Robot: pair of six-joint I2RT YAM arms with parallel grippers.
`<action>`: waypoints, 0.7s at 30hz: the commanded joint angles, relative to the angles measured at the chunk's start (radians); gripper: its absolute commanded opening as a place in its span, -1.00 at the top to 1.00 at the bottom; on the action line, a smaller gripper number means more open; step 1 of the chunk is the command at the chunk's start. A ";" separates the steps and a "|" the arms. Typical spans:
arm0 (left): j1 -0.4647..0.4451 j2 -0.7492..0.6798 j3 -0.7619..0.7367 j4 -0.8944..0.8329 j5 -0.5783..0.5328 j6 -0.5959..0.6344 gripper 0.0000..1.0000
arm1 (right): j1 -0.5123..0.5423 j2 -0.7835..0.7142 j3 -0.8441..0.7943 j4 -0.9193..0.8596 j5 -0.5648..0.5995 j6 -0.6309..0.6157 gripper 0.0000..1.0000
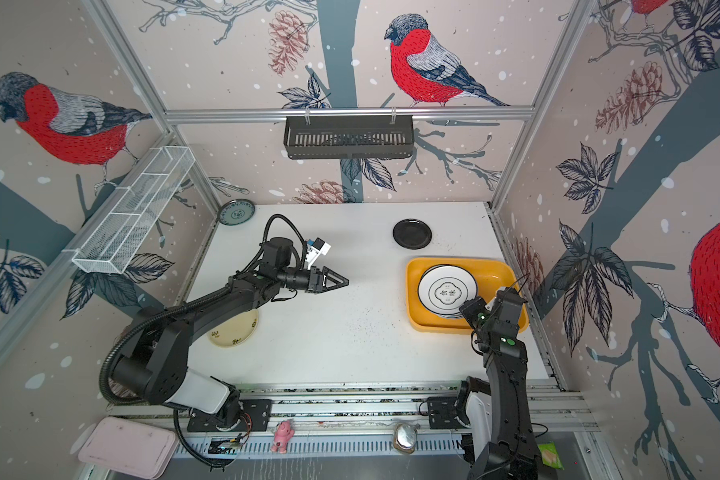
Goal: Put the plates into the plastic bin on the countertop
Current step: 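Lower the plate onto the stack in the bin with the right gripper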
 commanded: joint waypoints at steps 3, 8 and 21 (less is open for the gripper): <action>0.000 -0.008 0.012 -0.005 0.008 0.023 -0.93 | -0.014 0.034 -0.007 0.108 -0.038 -0.012 0.95; 0.000 -0.011 0.016 -0.019 0.000 0.031 -0.93 | -0.033 0.076 0.001 0.124 -0.034 -0.021 0.94; 0.000 -0.022 0.023 -0.044 -0.015 0.049 -0.93 | -0.040 0.207 0.021 0.122 -0.040 -0.056 0.72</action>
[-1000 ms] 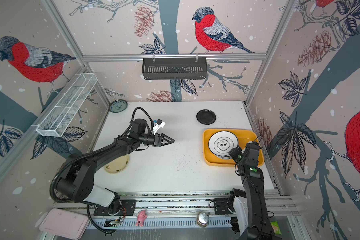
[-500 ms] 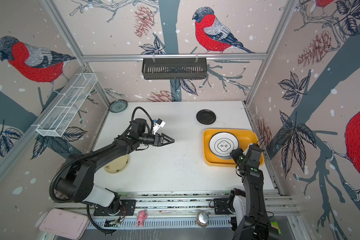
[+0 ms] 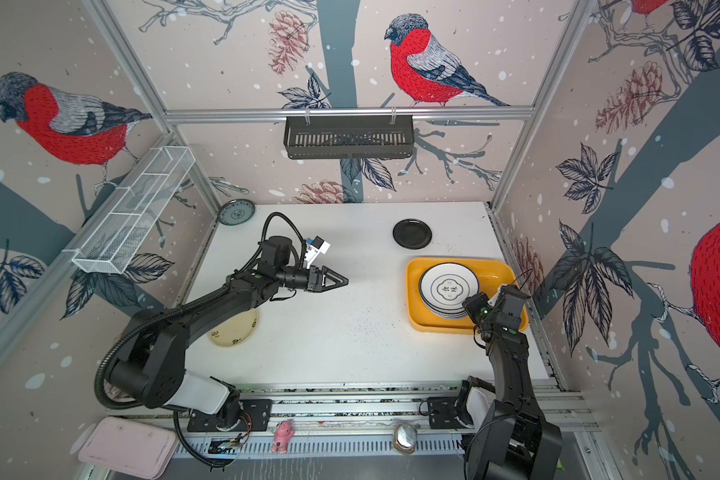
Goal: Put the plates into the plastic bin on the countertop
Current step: 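Lower the plate onto the stack in the bin with the right gripper, then open the right gripper on the plate while the left gripper moves toward the cream plate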
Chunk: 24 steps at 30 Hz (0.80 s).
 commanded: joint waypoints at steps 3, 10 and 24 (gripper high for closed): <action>0.000 0.000 0.012 -0.016 -0.014 0.028 -0.93 | 0.000 0.020 0.004 -0.009 0.005 -0.039 0.64; 0.002 0.003 0.023 -0.058 -0.049 0.049 -0.93 | 0.000 0.019 0.030 -0.053 0.040 -0.071 0.36; 0.008 0.003 0.049 -0.136 -0.113 0.087 -0.93 | 0.001 0.007 0.034 -0.072 0.041 -0.091 -0.14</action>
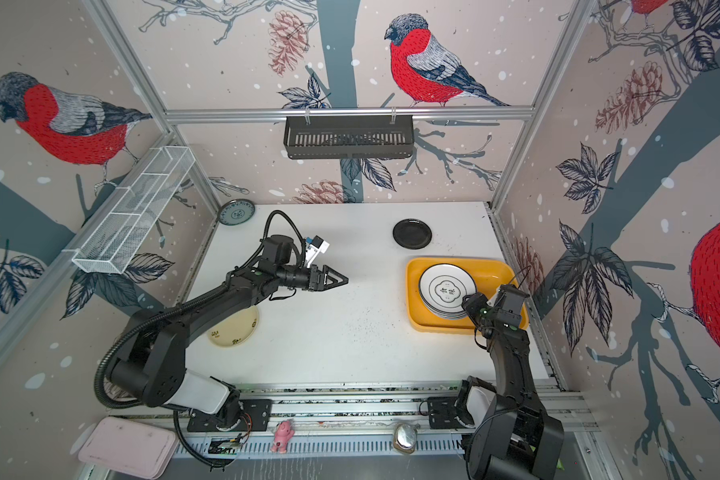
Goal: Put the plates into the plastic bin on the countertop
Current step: 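Open the right gripper on the plate while the left gripper moves toward the cream plate, then lower the left gripper onto the cream plate while the right gripper lifts from the bin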
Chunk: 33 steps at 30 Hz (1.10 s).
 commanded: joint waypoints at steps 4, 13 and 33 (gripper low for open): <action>0.019 -0.005 0.008 -0.033 -0.058 0.021 -0.93 | 0.000 -0.033 0.017 -0.015 0.011 -0.032 -0.46; 0.122 -0.029 -0.020 -0.061 -0.250 -0.067 -0.93 | 0.016 -0.131 0.081 -0.045 -0.005 -0.044 -0.92; 0.509 -0.390 -0.194 -0.315 -0.922 -0.268 -0.93 | 0.559 -0.044 0.251 0.196 0.129 0.002 -0.99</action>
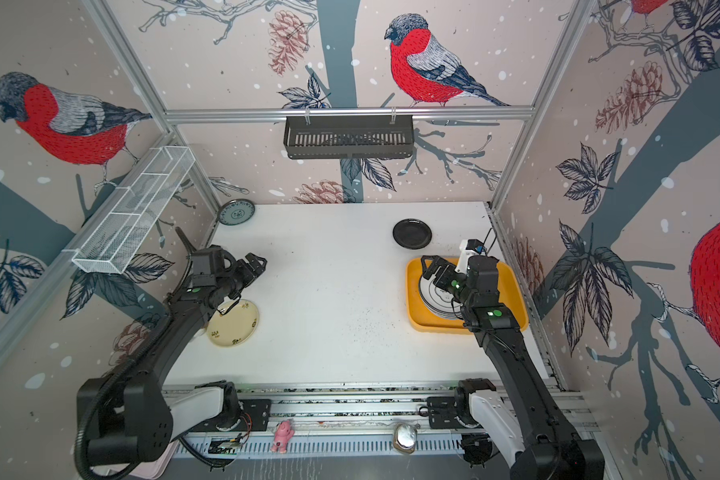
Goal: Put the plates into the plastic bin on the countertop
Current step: 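Lower the left gripper onto the cream plate while the right gripper lifts from the bin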
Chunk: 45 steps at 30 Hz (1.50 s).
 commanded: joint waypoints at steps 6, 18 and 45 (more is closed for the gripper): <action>0.090 -0.169 -0.048 -0.211 -0.299 -0.116 -0.93 | 0.149 0.100 0.014 0.245 0.023 0.030 -0.99; 0.256 -0.238 -0.082 -0.468 -0.243 -0.172 -0.92 | 0.277 0.374 0.113 0.451 -0.052 0.021 -0.99; 0.259 -0.200 -0.257 -0.437 -0.059 -0.235 -0.93 | 0.230 0.576 0.214 0.521 -0.131 0.013 -0.99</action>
